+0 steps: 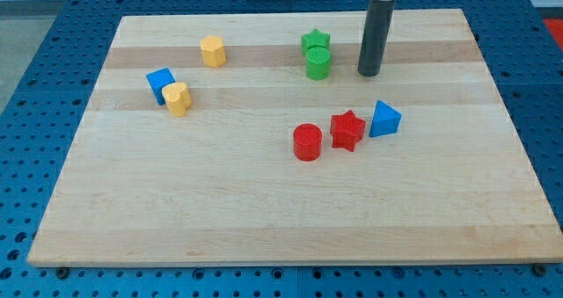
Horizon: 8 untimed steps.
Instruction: Move the blue triangle down
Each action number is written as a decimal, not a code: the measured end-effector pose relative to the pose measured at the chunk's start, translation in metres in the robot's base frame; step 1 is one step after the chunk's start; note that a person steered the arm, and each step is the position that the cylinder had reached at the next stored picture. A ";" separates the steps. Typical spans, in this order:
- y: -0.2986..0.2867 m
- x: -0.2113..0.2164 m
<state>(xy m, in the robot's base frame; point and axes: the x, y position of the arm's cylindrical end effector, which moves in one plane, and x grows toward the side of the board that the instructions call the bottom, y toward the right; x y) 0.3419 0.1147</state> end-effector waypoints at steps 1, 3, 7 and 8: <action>-0.007 0.018; -0.015 0.040; -0.005 0.088; -0.003 0.110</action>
<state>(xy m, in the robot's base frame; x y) 0.4521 0.1116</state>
